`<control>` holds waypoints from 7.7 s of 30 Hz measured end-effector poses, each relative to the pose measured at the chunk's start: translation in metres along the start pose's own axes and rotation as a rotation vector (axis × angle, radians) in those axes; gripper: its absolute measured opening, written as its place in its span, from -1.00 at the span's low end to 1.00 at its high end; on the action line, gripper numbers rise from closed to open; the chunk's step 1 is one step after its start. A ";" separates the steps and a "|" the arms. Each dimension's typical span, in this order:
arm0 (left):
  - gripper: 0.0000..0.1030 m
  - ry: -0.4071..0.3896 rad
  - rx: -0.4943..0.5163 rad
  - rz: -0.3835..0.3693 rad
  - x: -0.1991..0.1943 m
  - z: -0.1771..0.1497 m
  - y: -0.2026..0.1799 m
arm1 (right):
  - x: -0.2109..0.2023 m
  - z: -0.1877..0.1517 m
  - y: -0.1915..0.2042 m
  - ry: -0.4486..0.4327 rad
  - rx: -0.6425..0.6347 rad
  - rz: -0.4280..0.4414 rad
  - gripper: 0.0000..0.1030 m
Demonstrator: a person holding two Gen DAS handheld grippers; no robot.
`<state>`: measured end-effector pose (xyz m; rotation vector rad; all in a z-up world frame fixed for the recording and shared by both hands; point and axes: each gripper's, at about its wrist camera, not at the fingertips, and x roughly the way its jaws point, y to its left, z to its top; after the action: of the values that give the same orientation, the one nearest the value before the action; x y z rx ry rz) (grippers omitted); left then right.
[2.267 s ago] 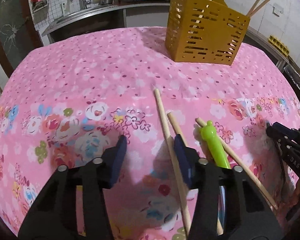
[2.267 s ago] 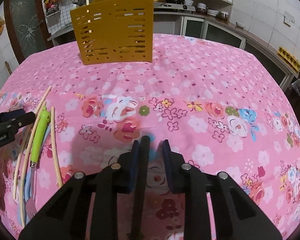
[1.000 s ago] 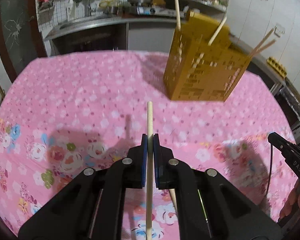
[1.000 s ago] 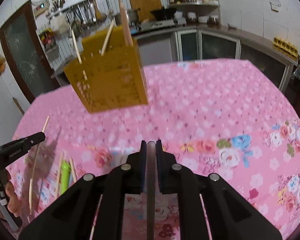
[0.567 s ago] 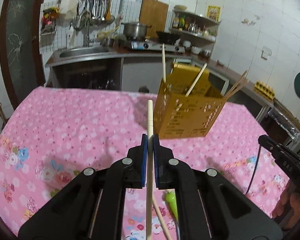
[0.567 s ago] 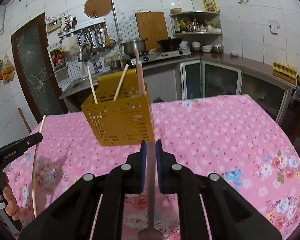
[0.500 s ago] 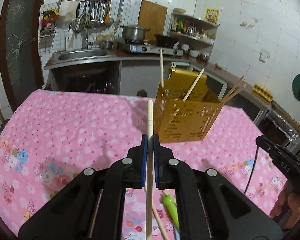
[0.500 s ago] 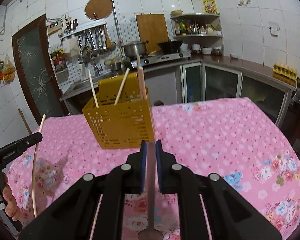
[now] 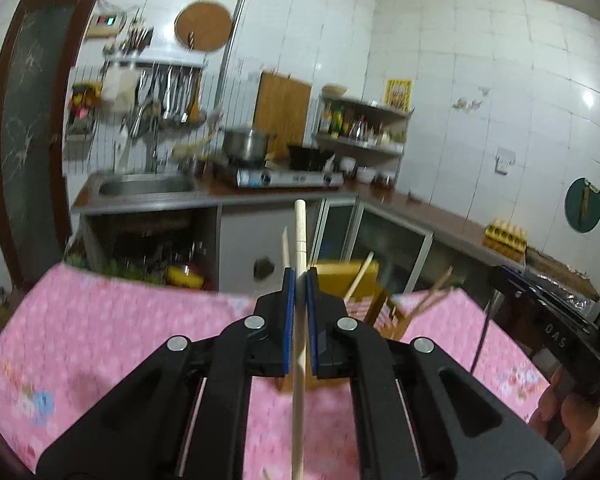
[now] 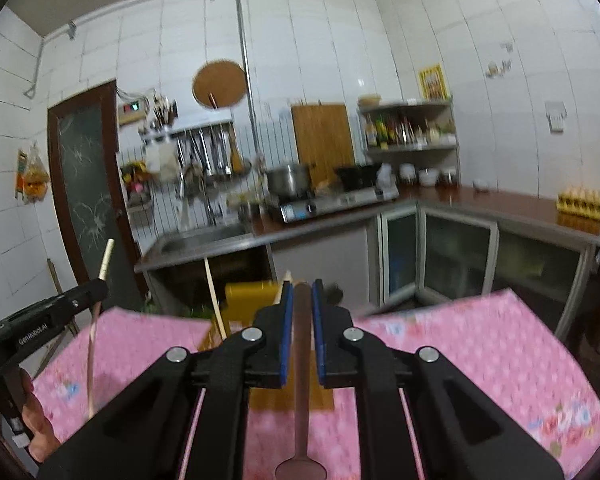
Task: Organize utensils
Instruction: 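Lift both held chopsticks and carry them over the yellow holder, then lower both chopsticks into the yellow holder and open both tools, then move both tools back down to the remaining chopsticks, then close the left tool on a chopstick while the right tool closes on another, then lift both held chopsticks and carry them over the yellow holder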
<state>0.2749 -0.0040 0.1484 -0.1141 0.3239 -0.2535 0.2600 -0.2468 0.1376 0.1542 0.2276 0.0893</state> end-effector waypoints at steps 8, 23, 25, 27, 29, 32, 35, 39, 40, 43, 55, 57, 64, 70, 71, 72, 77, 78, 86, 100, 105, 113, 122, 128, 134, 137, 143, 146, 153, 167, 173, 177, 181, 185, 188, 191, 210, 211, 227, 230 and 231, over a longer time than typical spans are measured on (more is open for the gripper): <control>-0.91 -0.159 0.051 -0.041 0.022 0.047 -0.029 | 0.028 0.041 0.029 -0.160 -0.063 0.026 -0.81; -0.91 -0.203 0.016 -0.035 0.116 0.043 -0.021 | 0.096 0.035 0.026 -0.212 -0.140 0.011 -0.82; -0.91 -0.176 0.005 -0.035 0.125 0.038 -0.016 | 0.103 0.031 0.025 -0.209 -0.145 0.008 -0.82; -0.91 -0.163 -0.005 -0.033 0.127 0.031 -0.013 | 0.108 0.027 0.025 -0.206 -0.148 0.009 -0.82; -0.91 -0.146 0.008 -0.026 0.129 0.023 -0.012 | 0.111 0.021 0.025 -0.206 -0.155 0.004 -0.82; -0.91 -0.126 0.028 -0.017 0.131 0.015 -0.012 | 0.115 0.015 0.024 -0.195 -0.158 -0.003 -0.82; -0.91 -0.106 0.046 -0.016 0.132 0.008 -0.011 | 0.115 0.013 0.023 -0.187 -0.172 -0.009 -0.82; -0.91 -0.090 0.079 -0.008 0.132 0.001 -0.012 | 0.115 0.012 0.021 -0.168 -0.176 -0.010 -0.81; -0.91 -0.084 0.083 -0.008 0.132 -0.001 -0.012 | 0.115 0.010 0.021 -0.160 -0.180 -0.010 -0.81; -0.91 -0.066 0.092 -0.002 0.133 -0.008 -0.011 | 0.115 0.006 0.021 -0.132 -0.196 -0.007 -0.81; -0.91 0.035 0.074 0.016 0.148 -0.032 -0.002 | 0.125 -0.015 0.015 0.017 -0.219 -0.024 -0.81; -0.91 0.052 0.078 0.020 0.150 -0.035 -0.001 | 0.128 -0.019 0.014 0.047 -0.220 -0.026 -0.81; -0.91 0.121 0.039 0.014 0.148 -0.039 0.007 | 0.141 -0.034 0.004 0.152 -0.182 -0.027 -0.79; 0.11 0.124 0.000 0.044 0.120 -0.037 0.016 | 0.131 -0.035 -0.002 0.177 -0.131 -0.017 -0.04; 0.37 0.121 0.001 0.057 0.113 -0.036 0.017 | 0.126 -0.034 -0.002 0.169 -0.124 -0.013 0.04; 0.52 0.120 0.004 0.076 0.104 -0.035 0.019 | 0.123 -0.032 -0.002 0.167 -0.124 -0.011 0.08; 0.75 0.155 -0.013 0.108 0.071 -0.040 0.033 | 0.098 -0.029 -0.001 0.176 -0.146 -0.033 0.13; 0.79 0.164 -0.021 0.120 0.062 -0.043 0.037 | 0.092 -0.030 -0.001 0.177 -0.144 -0.040 0.21; 0.90 0.254 -0.060 0.178 0.026 -0.073 0.059 | 0.039 -0.062 -0.002 0.249 -0.118 -0.052 0.33; 0.89 0.499 -0.108 0.175 0.021 -0.156 0.076 | 0.004 -0.159 0.024 0.453 -0.183 0.012 0.33; 0.62 0.554 -0.060 0.164 0.022 -0.167 0.063 | -0.002 -0.172 0.027 0.490 -0.186 -0.001 0.33; 0.11 0.647 -0.052 0.121 0.037 -0.172 0.042 | -0.001 -0.171 0.010 0.512 -0.144 -0.039 0.33; -0.58 0.753 -0.044 0.104 0.060 -0.181 0.026 | -0.002 -0.174 0.003 0.525 -0.119 -0.033 0.33; -0.85 0.761 -0.011 0.094 0.065 -0.182 0.018 | 0.000 -0.184 0.018 0.567 -0.126 0.011 0.33; -0.89 0.756 0.044 0.084 0.068 -0.182 0.016 | -0.001 -0.195 0.041 0.593 -0.163 0.050 0.32; -0.91 0.753 0.034 0.083 0.068 -0.181 0.020 | 0.001 -0.196 0.050 0.599 -0.166 0.066 0.32; -0.91 0.740 0.014 0.122 0.064 -0.178 0.040 | 0.009 -0.202 0.070 0.619 -0.203 0.086 0.25; -0.90 0.736 -0.007 0.128 0.062 -0.178 0.050 | 0.016 -0.205 0.077 0.643 -0.205 0.092 0.21; -0.90 0.744 -0.008 0.123 0.062 -0.177 0.052 | 0.037 -0.202 0.086 0.667 -0.221 0.053 -0.46; -0.91 0.781 0.007 0.147 0.074 -0.175 0.047 | 0.091 -0.182 0.066 0.864 -0.115 -0.066 -0.69; -0.91 0.772 -0.004 0.167 0.080 -0.173 0.046 | 0.105 -0.174 0.059 0.894 -0.047 -0.066 -0.89; -0.91 0.748 -0.016 0.170 0.079 -0.172 0.047 | 0.094 -0.170 0.047 0.850 -0.018 -0.068 -0.89; -0.91 0.732 -0.046 0.169 0.076 -0.168 0.049 | 0.082 -0.163 0.038 0.805 0.006 -0.058 -0.89; -0.91 0.685 -0.056 0.160 0.065 -0.155 0.048 | 0.064 -0.151 0.027 0.735 0.017 -0.049 -0.89; -0.91 0.620 -0.040 0.156 0.054 -0.142 0.042 | 0.053 -0.139 0.022 0.679 0.027 -0.047 -0.89; -0.91 0.542 -0.019 0.151 0.041 -0.129 0.035 | 0.043 -0.127 0.017 0.626 0.039 -0.033 -0.89; -0.91 0.274 0.036 0.093 0.008 -0.073 -0.008 | -0.011 -0.068 0.000 0.216 0.046 0.010 -0.88; -0.91 0.258 0.038 0.089 0.007 -0.069 -0.010 | -0.012 -0.065 -0.001 0.204 0.047 0.011 -0.88; -0.91 0.024 0.045 0.018 0.011 0.015 -0.036 | -0.001 0.011 -0.007 -0.076 0.128 0.078 -0.88; -0.91 -0.038 0.025 -0.005 0.017 0.031 -0.038 | 0.007 0.027 -0.003 -0.163 0.112 0.080 -0.88; -0.91 -0.054 0.017 -0.015 0.020 0.035 -0.038 | 0.012 0.032 -0.002 -0.182 0.107 0.079 -0.89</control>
<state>0.2958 -0.0431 0.1811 -0.1060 0.2673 -0.2672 0.2792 -0.2515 0.1653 0.2767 0.0448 0.1407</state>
